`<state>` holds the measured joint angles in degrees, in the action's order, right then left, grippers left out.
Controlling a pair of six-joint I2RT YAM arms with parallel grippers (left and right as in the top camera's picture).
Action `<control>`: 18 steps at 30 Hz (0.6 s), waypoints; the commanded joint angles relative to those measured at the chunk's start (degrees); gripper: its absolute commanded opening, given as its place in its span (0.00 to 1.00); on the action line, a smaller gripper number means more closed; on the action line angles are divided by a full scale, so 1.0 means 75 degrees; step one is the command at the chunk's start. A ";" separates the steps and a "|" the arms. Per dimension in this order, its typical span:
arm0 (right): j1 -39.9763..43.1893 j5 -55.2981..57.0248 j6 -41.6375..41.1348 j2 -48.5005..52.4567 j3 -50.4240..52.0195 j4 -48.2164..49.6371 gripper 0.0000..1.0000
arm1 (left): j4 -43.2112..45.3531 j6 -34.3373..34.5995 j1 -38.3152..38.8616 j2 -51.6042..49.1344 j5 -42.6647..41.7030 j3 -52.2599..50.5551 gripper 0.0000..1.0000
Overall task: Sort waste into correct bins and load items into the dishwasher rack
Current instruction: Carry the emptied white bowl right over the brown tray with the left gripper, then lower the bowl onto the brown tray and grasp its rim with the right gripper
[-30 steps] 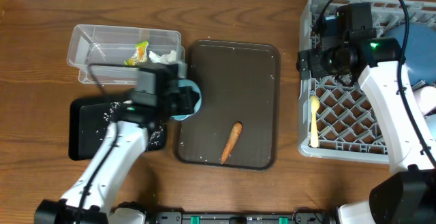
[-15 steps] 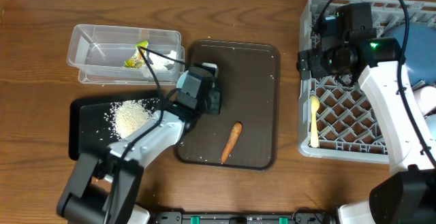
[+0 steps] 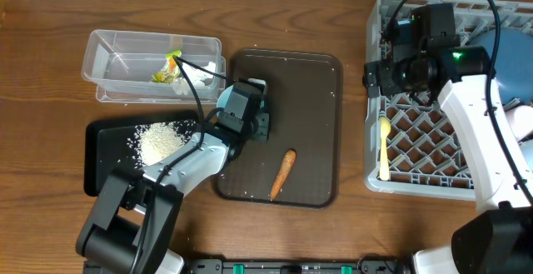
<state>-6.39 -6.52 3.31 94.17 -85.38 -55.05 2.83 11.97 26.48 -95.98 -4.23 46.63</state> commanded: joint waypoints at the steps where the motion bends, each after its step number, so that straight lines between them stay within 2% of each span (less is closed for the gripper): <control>1: 0.0064 0.0047 -0.0096 -0.0038 0.0017 -0.0009 0.91 | -0.0023 0.0006 -0.0003 0.0291 0.0114 0.0015 0.34; 4: 0.0064 0.0047 -0.0096 -0.0041 0.0017 -0.0003 0.91 | -0.0047 0.0006 -0.0006 0.0729 0.0114 0.0015 0.34; 6: 0.0064 0.0064 -0.0096 -0.0038 0.0017 0.0006 0.92 | -0.0134 0.0006 -0.0006 0.1113 0.0117 0.0015 0.41; 9: 0.0064 0.0099 -0.0093 -0.0041 0.0017 0.0023 0.93 | -0.0490 0.0006 -0.0006 0.1728 0.0117 0.0015 0.44; 18: 0.0041 -0.0522 -0.0268 -0.0041 0.0017 0.0358 0.96 | -0.2722 0.0009 -0.0673 0.3165 0.0119 0.0015 0.49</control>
<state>-6.39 -7.20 2.55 94.17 -85.34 -53.01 -14.92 12.14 23.68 -74.59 -4.05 46.61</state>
